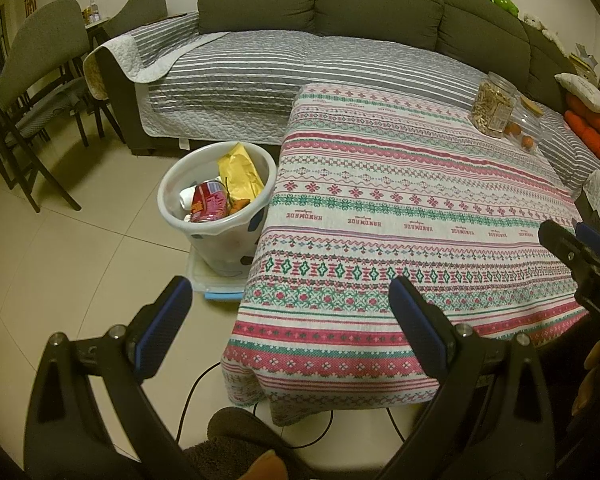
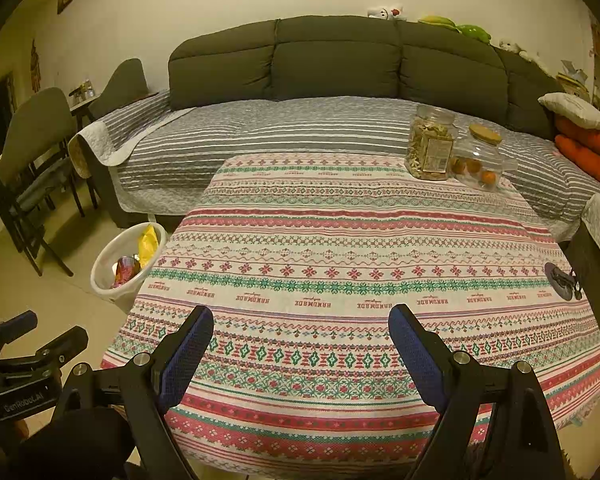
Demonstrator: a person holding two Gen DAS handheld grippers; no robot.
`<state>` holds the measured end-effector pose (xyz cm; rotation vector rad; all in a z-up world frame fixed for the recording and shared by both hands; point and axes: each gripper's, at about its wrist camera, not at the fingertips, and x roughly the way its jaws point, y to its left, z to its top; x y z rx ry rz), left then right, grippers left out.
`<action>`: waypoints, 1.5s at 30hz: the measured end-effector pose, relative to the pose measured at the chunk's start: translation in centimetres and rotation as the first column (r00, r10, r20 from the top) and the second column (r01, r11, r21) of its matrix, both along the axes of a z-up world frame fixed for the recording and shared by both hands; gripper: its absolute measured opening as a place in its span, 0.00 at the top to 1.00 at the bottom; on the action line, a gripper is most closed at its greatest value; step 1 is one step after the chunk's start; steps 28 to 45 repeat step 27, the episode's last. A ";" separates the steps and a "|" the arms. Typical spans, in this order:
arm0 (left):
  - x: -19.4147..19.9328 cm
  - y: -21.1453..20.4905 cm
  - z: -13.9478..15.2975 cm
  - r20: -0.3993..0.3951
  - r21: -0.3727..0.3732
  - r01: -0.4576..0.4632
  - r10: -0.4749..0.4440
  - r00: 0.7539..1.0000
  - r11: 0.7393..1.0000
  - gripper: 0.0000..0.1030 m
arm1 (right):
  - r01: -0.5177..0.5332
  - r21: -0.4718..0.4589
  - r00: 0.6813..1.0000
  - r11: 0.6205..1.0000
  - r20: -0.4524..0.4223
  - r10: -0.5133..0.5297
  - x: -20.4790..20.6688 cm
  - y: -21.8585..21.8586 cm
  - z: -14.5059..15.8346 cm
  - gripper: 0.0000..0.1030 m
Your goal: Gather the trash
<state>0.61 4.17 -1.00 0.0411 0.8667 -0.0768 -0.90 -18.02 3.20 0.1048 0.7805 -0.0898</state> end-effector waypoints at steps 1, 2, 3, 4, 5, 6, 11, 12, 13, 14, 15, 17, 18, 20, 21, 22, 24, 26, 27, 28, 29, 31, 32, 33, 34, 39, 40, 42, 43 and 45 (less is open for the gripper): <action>0.0 0.0 0.0 0.000 0.000 0.000 0.000 1.000 1.000 0.05 | 0.001 0.000 1.000 1.000 0.000 -0.001 0.0 0.1 0.0 0.12; 0.0 0.0 0.0 0.001 -0.001 -0.001 0.001 1.000 1.000 0.05 | 0.002 0.000 1.000 1.000 0.001 -0.002 -0.1 0.1 0.1 0.12; 0.0 0.0 0.0 0.000 -0.001 -0.001 0.001 1.000 1.000 0.05 | 0.002 0.000 1.000 1.000 0.000 -0.002 -0.1 0.1 0.1 0.12; 0.0 0.0 0.0 0.000 -0.001 -0.001 0.001 1.000 1.000 0.05 | 0.002 -0.001 1.000 1.000 0.000 -0.002 -0.1 0.1 0.0 0.12; 0.0 0.0 0.0 0.001 -0.001 -0.001 0.001 1.000 1.000 0.05 | 0.002 0.000 1.000 1.000 0.000 -0.002 -0.1 0.1 0.1 0.12; 0.0 0.0 0.0 0.001 -0.001 -0.002 0.002 1.000 1.000 0.05 | 0.002 0.000 1.000 1.000 0.000 -0.002 -0.1 0.1 0.1 0.12; -0.1 -0.1 0.0 0.002 -0.002 -0.004 0.004 1.000 1.000 0.05 | 0.003 0.000 1.000 1.000 0.000 -0.003 -0.1 0.1 0.1 0.12; -0.1 -0.1 0.0 0.003 -0.001 -0.005 0.005 1.000 1.000 0.05 | 0.003 0.001 1.000 1.000 0.001 -0.003 -0.1 0.1 0.1 0.12; -0.1 -0.1 0.1 0.004 -0.001 -0.006 0.006 1.000 1.000 0.05 | 0.003 0.001 1.000 1.000 0.001 -0.003 -0.1 0.1 0.1 0.12; -0.1 -0.1 0.1 0.003 -0.002 -0.006 0.006 1.000 1.000 0.05 | 0.003 0.001 1.000 1.000 0.000 -0.003 -0.1 0.1 0.0 0.12; -0.1 -0.1 0.1 0.003 -0.003 -0.006 0.006 1.000 1.000 0.05 | 0.003 0.001 1.000 1.000 0.000 -0.003 -0.1 0.2 0.0 0.12; -0.2 -0.2 0.1 0.002 -0.002 -0.007 0.007 1.000 1.000 0.05 | 0.003 0.001 1.000 1.000 0.000 -0.003 -0.1 0.1 0.0 0.12; -0.1 -0.1 0.1 0.002 -0.002 -0.007 0.007 1.000 1.000 0.05 | 0.003 0.000 1.000 1.000 0.000 -0.003 -0.1 0.2 0.0 0.12; -0.2 -0.1 0.1 0.001 -0.004 -0.006 0.006 1.000 1.000 0.05 | 0.004 -0.001 1.000 1.000 0.001 -0.004 -0.1 0.2 0.0 0.12; -0.1 -0.1 0.0 0.000 -0.006 -0.005 0.005 1.000 1.000 0.05 | 0.005 -0.003 1.000 1.000 0.000 -0.005 -0.1 0.2 0.1 0.12; -0.1 -0.1 0.0 -0.003 -0.008 -0.004 0.004 1.000 1.000 0.05 | 0.005 -0.004 1.000 1.000 -0.005 -0.005 0.0 0.2 0.0 0.12; -0.1 0.0 0.0 -0.006 -0.011 -0.004 0.004 1.000 1.000 0.05 | 0.003 0.004 1.000 1.000 -0.013 -0.003 0.1 0.3 0.0 0.12; 0.0 0.0 -0.1 -0.008 -0.013 -0.004 0.004 1.000 1.000 0.05 | 0.000 0.008 1.000 1.000 -0.020 0.000 0.2 0.5 0.0 0.12; 0.0 0.0 -0.1 -0.011 -0.013 -0.005 0.005 1.000 1.000 0.05 | -0.002 0.009 1.000 1.000 -0.023 0.002 0.3 0.6 0.0 0.12; 0.0 0.0 -0.1 -0.011 -0.013 -0.005 0.005 1.000 1.000 0.05 | -0.002 0.009 1.000 1.000 -0.023 0.002 0.3 0.6 0.0 0.12; 0.0 0.0 -0.1 -0.011 -0.013 -0.005 0.005 1.000 1.000 0.05 | -0.002 0.009 1.000 1.000 -0.023 0.002 0.3 0.6 0.0 0.12; 0.0 0.0 -0.1 -0.011 -0.013 -0.005 0.005 1.000 1.000 0.05 | -0.002 0.009 1.000 1.000 -0.023 0.002 0.3 0.6 0.0 0.12; 0.0 0.0 -0.1 -0.011 -0.013 -0.005 0.005 1.000 1.000 0.05 | -0.002 0.009 1.000 1.000 -0.023 0.002 0.3 0.6 0.0 0.12; 0.0 0.0 -0.1 -0.011 -0.013 -0.005 0.005 1.000 1.000 0.05 | -0.002 0.009 1.000 1.000 -0.023 0.002 0.3 0.6 0.0 0.12; 0.0 0.0 -0.1 -0.011 -0.013 -0.005 0.005 1.000 1.000 0.05 | -0.002 0.009 1.000 1.000 -0.023 0.002 0.3 0.6 0.0 0.12; 0.0 0.0 -0.1 -0.011 -0.013 -0.005 0.005 1.000 1.000 0.05 | -0.002 0.009 1.000 1.000 -0.023 0.002 0.3 0.6 0.0 0.12; 0.0 0.0 -0.1 -0.011 -0.013 -0.005 0.005 1.000 1.000 0.05 | -0.002 0.009 1.000 1.000 -0.023 0.002 0.3 0.6 0.0 0.12; 0.0 0.0 -0.1 -0.011 -0.013 -0.005 0.005 1.000 1.000 0.05 | -0.002 0.009 1.000 1.000 -0.023 0.002 0.3 0.6 0.0 0.12; 0.0 0.0 -0.1 -0.011 -0.013 -0.005 0.005 1.000 1.000 0.05 | -0.002 0.009 1.000 1.000 -0.023 0.002 0.3 0.6 0.0 0.12; 0.0 0.0 -0.1 -0.011 -0.013 -0.005 0.005 1.000 1.000 0.05 | -0.002 0.009 1.000 1.000 -0.023 0.002 0.3 0.6 0.0 0.12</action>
